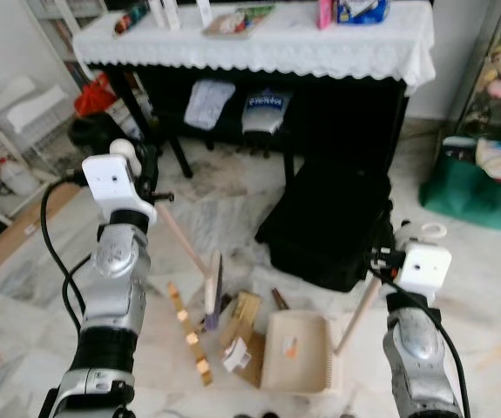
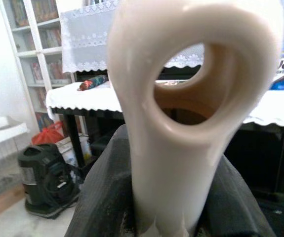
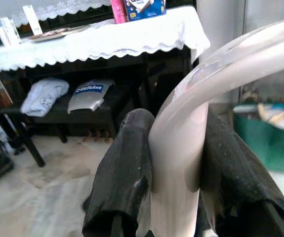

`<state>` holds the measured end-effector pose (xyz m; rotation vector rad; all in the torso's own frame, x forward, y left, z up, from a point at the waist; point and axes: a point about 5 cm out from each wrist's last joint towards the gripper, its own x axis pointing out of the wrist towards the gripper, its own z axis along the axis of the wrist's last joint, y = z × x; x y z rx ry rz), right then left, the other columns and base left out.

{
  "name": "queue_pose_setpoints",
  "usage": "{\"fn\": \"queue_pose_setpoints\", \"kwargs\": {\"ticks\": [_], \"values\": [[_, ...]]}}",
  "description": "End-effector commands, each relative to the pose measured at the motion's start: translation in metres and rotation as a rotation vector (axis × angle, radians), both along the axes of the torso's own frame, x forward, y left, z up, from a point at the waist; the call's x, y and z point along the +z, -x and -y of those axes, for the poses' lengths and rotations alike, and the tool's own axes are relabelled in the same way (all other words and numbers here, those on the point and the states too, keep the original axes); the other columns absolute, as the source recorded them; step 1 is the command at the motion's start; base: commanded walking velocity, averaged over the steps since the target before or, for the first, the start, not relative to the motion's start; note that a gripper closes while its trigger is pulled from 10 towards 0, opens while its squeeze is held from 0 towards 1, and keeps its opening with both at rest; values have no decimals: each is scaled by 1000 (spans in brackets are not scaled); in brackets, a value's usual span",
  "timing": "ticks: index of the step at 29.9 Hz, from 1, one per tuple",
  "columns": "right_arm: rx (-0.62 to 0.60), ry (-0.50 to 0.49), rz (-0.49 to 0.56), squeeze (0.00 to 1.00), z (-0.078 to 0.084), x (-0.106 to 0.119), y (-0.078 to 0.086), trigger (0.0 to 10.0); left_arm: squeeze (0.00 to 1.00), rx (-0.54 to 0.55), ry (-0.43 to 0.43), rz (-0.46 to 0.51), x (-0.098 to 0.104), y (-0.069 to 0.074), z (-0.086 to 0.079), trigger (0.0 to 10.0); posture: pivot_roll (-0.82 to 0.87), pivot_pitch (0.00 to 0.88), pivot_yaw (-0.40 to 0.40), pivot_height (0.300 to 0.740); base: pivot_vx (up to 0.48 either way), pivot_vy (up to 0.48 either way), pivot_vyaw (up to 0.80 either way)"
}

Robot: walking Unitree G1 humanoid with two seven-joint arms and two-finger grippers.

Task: Sweep floor

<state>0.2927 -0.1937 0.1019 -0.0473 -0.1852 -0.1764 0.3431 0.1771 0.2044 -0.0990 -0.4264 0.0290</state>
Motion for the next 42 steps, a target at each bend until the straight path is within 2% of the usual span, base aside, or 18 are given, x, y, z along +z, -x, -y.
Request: {"fn": "queue_pose_setpoints", "kwargs": {"ticks": [1, 12, 20, 42], "values": [[9, -28, 6, 0, -3, -1, 1, 10000, 0, 28, -1, 70, 15, 3, -8, 10000, -116, 84, 212, 740, 0, 480, -738], [8, -21, 6, 0, -4, 0, 0, 10000, 0, 29, 2, 77, 16, 3, -7, 10000, -115, 83, 211, 740, 0, 459, -713], [9, -15, 14, 0, -3, 0, 1, 10000, 0, 25, 0, 76, 15, 3, -7, 10000, -115, 77, 211, 740, 0, 32, -636], [11, 5, 18, 0, -2, 0, 1, 10000, 0, 18, -40, -13, -8, 2, -5, 10000, -125, 42, 219, 740, 0, 0, 0]]}}
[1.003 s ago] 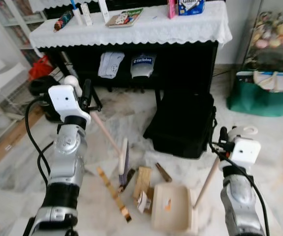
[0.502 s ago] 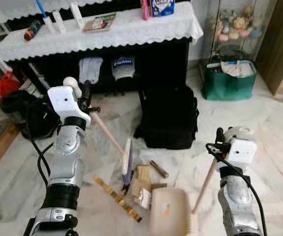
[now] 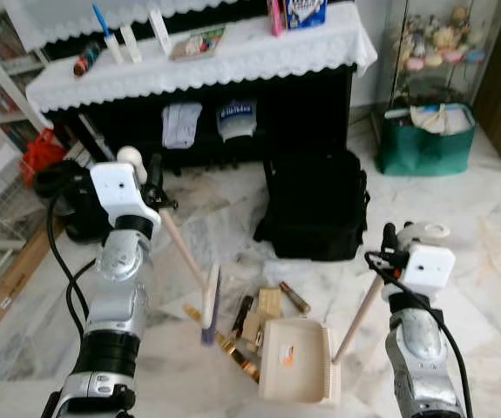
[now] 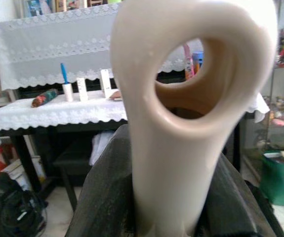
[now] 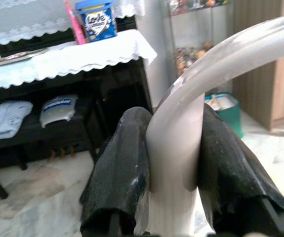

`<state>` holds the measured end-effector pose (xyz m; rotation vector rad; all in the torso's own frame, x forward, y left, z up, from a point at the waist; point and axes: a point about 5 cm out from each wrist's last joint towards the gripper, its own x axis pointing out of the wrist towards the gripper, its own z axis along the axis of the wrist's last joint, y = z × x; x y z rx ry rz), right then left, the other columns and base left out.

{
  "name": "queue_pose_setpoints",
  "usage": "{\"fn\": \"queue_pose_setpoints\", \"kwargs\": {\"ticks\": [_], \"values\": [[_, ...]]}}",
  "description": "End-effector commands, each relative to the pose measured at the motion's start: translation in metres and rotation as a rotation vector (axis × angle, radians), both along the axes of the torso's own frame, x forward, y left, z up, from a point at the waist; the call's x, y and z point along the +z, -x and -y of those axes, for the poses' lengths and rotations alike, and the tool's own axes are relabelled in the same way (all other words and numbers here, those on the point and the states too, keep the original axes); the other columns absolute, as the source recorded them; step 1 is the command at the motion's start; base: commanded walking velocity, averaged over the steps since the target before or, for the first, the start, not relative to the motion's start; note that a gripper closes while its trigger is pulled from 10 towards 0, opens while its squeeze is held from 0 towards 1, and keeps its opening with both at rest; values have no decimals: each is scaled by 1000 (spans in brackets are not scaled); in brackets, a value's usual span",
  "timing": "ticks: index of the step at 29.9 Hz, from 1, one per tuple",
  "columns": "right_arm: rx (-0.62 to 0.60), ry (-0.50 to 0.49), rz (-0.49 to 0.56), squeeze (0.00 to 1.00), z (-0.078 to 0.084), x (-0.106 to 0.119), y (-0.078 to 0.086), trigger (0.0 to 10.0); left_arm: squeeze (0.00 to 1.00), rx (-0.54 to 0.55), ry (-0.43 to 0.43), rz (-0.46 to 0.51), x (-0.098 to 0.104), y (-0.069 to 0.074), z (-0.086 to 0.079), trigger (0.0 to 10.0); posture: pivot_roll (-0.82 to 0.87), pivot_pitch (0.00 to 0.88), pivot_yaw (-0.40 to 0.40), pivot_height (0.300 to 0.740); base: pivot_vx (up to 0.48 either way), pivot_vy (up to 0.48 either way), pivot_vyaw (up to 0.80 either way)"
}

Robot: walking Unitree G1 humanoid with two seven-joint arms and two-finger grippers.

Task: Sweep floor

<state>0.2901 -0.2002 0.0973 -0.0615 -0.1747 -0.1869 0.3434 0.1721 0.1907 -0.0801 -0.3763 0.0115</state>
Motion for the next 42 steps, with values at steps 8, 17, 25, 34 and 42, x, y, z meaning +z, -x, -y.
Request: {"fn": "queue_pose_setpoints", "kwargs": {"ticks": [8, 17, 25, 34, 42], "values": [[15, -3, 36, 0, -5, 7, -3, 10000, 0, 40, -17, 31, 4, 1, -11, 10000, -121, 53, 217, 740, 0, 0, 0], [17, 2, 68, 0, -5, 16, -6, 10000, 0, 46, -6, 61, 12, 1, -12, 10000, -118, 63, 210, 740, 0, 0, 0], [21, 5, 92, 0, -5, 24, -8, 10000, 0, 52, -5, 68, 14, 1, -13, 10000, -119, 67, 206, 740, 191, 0, 0], [23, 8, 119, 0, -5, 32, -9, 10000, 0, 44, 3, 92, 17, 2, -12, 10000, -120, 68, 205, 740, 240, 0, 0], [19, 10, 135, 0, -5, 37, -8, 10000, 0, 46, 4, 94, 18, 2, -12, 10000, -120, 70, 204, 740, 0, 0, 0]]}}
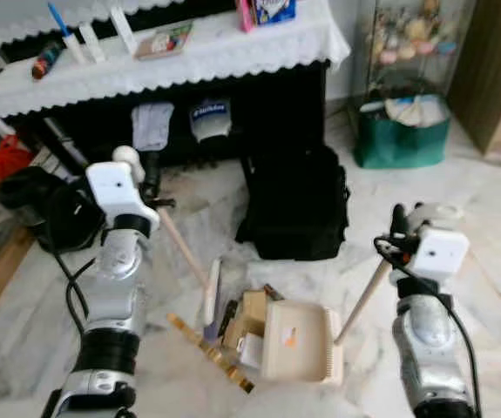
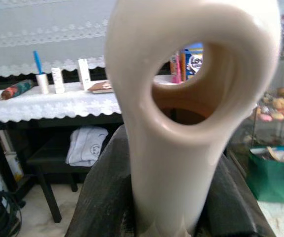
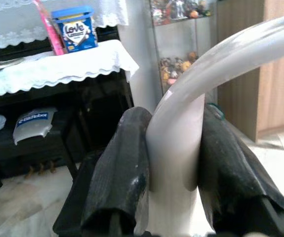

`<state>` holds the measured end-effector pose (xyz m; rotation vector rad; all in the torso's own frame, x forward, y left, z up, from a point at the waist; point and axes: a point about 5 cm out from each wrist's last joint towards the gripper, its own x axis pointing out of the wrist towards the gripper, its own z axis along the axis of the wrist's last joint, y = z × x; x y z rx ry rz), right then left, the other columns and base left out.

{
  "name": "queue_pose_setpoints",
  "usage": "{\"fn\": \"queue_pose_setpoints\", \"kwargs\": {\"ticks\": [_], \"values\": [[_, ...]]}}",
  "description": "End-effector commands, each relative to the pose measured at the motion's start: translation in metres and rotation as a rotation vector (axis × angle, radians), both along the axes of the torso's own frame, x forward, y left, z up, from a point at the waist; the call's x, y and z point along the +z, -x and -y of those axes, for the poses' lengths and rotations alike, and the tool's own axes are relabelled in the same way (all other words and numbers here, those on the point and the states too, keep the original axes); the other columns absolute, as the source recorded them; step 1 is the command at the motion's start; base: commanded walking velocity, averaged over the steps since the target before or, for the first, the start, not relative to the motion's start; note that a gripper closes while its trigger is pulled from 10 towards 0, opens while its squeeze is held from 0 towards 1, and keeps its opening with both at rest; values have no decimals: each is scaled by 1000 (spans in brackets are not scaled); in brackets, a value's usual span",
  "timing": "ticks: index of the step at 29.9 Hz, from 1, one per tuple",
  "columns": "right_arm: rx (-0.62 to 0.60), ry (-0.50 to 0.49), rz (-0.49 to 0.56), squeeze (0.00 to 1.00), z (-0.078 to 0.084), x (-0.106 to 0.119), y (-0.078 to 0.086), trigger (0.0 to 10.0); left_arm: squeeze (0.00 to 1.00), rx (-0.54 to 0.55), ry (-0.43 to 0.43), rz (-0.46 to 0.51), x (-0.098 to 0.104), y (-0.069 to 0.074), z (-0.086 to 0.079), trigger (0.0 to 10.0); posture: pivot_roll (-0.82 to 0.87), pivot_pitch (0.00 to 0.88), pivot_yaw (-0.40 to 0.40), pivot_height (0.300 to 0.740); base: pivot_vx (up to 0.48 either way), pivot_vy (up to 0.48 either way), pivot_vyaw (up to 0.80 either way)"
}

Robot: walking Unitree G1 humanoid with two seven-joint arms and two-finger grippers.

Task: Sweep floor

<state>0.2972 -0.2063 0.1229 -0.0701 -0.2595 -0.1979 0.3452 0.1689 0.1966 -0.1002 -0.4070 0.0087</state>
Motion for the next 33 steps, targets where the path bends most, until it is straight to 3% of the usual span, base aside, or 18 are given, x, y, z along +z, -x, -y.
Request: {"fn": "queue_pose_setpoints", "kwargs": {"ticks": [1, 10, 26, 33], "values": [[25, -2, 56, 0, -10, 13, -1, 10000, 0, 52, -14, 62, 12, 4, -15, 10000, -120, 70, 204, 740, 0, 0, 0], [-66, 26, 66, 0, 4, 18, 7, 10000, 0, 58, -15, 61, 10, 5, -17, 10000, -123, 74, 200, 740, 0, 0, 0], [-242, 120, 96, 0, 31, 52, 63, 10000, 0, 58, -12, 67, 11, 7, -17, 10000, -132, 83, 190, 740, 0, 0, 0], [-214, 108, -19, 0, 29, 24, 66, 10000, 0, 47, -6, 46, 5, 5, -13, 10000, -140, 78, 191, 740, 0, 0, 0]]}}
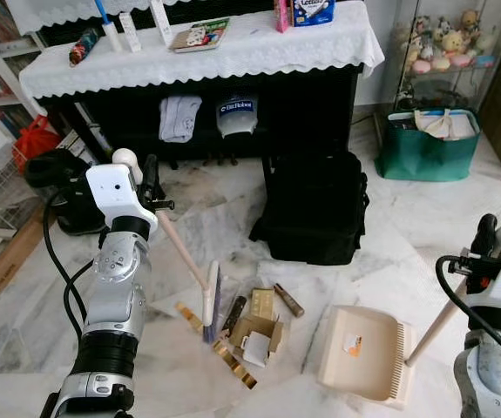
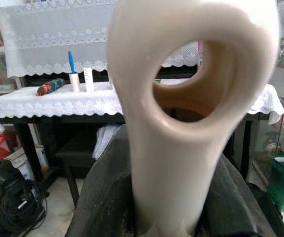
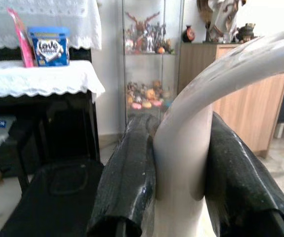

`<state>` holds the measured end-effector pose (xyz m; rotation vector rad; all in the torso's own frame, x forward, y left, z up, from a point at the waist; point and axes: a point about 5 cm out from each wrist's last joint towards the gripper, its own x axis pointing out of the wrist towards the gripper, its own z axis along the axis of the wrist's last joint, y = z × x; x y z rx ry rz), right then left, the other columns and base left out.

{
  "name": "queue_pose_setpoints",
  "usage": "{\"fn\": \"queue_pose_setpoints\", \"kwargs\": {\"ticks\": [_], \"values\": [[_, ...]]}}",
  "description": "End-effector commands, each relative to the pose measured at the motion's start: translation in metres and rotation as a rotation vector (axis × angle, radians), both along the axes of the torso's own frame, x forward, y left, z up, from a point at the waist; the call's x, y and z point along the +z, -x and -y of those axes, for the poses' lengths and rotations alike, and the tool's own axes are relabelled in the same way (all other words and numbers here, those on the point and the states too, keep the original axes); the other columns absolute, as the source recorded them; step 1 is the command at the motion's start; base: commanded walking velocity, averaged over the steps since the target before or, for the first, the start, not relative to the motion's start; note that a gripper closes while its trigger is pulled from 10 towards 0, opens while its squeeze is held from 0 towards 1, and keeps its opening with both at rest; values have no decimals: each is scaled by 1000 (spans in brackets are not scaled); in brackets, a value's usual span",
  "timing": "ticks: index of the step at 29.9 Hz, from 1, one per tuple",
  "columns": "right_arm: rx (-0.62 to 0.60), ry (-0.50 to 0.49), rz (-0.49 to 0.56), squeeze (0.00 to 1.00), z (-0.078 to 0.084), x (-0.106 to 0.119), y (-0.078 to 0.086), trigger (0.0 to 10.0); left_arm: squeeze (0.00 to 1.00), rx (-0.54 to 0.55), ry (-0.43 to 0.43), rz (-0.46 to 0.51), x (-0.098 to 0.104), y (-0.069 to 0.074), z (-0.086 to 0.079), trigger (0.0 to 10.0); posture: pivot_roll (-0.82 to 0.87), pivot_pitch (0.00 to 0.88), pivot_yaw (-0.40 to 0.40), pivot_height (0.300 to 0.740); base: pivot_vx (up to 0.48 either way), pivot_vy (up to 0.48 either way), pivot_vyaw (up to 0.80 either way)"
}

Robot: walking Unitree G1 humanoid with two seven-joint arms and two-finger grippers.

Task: Sweep floor

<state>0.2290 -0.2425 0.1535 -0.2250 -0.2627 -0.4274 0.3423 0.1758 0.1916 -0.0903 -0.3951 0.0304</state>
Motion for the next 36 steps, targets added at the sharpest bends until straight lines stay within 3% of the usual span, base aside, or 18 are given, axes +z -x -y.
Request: {"fn": "queue_pose_setpoints", "kwargs": {"ticks": [1, 10, 16, 28, 36], "values": [[37, -20, -27, 0, -9, -10, -3, 10000, 0, 25, -2, 56, 9, 2, -6, 10000, -141, 76, 191, 740, 0, 0, 0], [138, -79, -108, 0, -31, -40, -30, 10000, 0, 30, -6, 41, 6, 1, -10, 10000, -131, 77, 198, 740, 0, 0, 0], [139, -103, -72, 0, -34, -36, -41, 10000, 0, 37, -3, 28, 1, 2, -12, 10000, -127, 78, 201, 740, 0, 0, 0], [112, -118, -63, 0, -28, -40, -46, 10000, 0, 34, 9, 30, 2, 0, -10, 10000, -129, 75, 202, 740, 0, 0, 0], [137, -111, -37, 0, -32, -36, -51, 10000, 0, 37, 14, 31, 2, 0, -10, 10000, -128, 74, 200, 740, 0, 158, -416]]}}
